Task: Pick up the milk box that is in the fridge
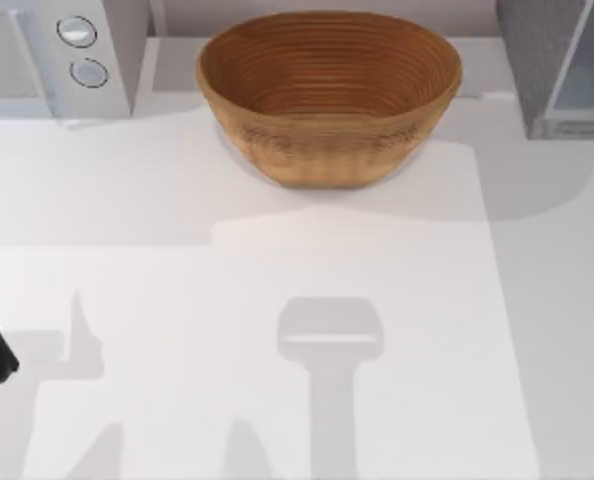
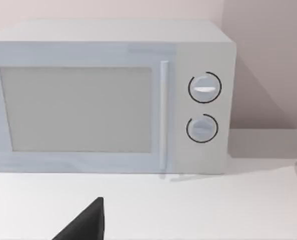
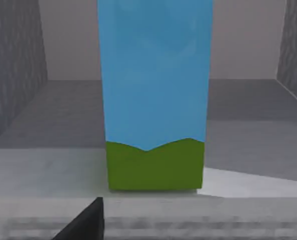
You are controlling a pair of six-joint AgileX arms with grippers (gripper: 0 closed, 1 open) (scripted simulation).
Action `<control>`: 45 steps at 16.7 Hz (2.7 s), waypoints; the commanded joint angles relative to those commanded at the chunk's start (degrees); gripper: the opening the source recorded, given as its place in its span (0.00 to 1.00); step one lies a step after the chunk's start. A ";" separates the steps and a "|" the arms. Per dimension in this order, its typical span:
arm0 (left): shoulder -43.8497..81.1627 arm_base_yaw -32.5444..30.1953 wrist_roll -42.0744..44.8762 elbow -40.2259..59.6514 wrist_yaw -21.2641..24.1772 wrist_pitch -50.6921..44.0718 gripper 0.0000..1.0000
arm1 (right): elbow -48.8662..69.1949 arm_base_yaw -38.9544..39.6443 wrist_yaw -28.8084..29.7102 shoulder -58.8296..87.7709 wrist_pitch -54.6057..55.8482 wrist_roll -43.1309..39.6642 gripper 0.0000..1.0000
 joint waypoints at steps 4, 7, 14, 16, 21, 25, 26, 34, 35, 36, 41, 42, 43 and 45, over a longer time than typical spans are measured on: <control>0.00 0.00 0.00 0.00 0.00 0.00 1.00 | 17.27 6.02 6.32 6.67 -8.78 -0.16 1.00; 0.00 0.00 0.00 0.00 0.00 0.00 1.00 | 24.62 9.57 10.00 9.43 -14.08 -0.25 1.00; 0.00 0.00 0.00 0.00 0.00 0.00 1.00 | 26.58 10.45 11.04 9.99 -15.70 -0.27 1.00; 0.00 0.00 0.00 0.00 0.00 0.00 1.00 | 28.73 10.73 11.22 11.49 -16.79 -0.29 1.00; 0.00 0.00 0.00 0.00 0.00 0.00 1.00 | 40.53 11.86 12.42 17.25 -22.24 -0.34 1.00; 0.00 0.00 0.00 0.00 0.00 0.00 1.00 | 43.21 12.22 12.80 18.60 -23.95 -0.37 1.00; 0.00 0.00 0.00 0.00 0.00 0.00 1.00 | 43.21 12.22 12.80 18.60 -23.95 -0.37 1.00; 0.00 0.00 0.00 0.00 0.00 0.00 1.00 | 43.21 12.22 12.80 18.60 -23.95 -0.37 0.47; 0.00 0.00 0.00 0.00 0.00 0.00 1.00 | 43.21 12.22 12.80 18.60 -23.95 -0.37 0.40; 0.00 0.00 0.00 0.00 0.00 0.00 1.00 | 43.21 12.22 12.80 18.60 -23.95 -0.37 0.32; 0.00 0.00 0.00 0.00 0.00 0.00 1.00 | 43.21 12.22 12.80 18.60 -23.95 -0.37 0.00; 0.00 0.00 0.00 0.00 0.00 0.00 1.00 | 43.21 12.22 12.80 18.60 -23.95 -0.37 0.00; 0.00 0.00 0.00 0.00 0.00 0.00 1.00 | 43.21 12.22 12.80 18.60 -23.95 -0.37 0.00; 0.00 0.00 0.00 0.00 0.00 0.00 1.00 | 43.21 12.22 12.80 18.60 -23.95 -0.37 0.00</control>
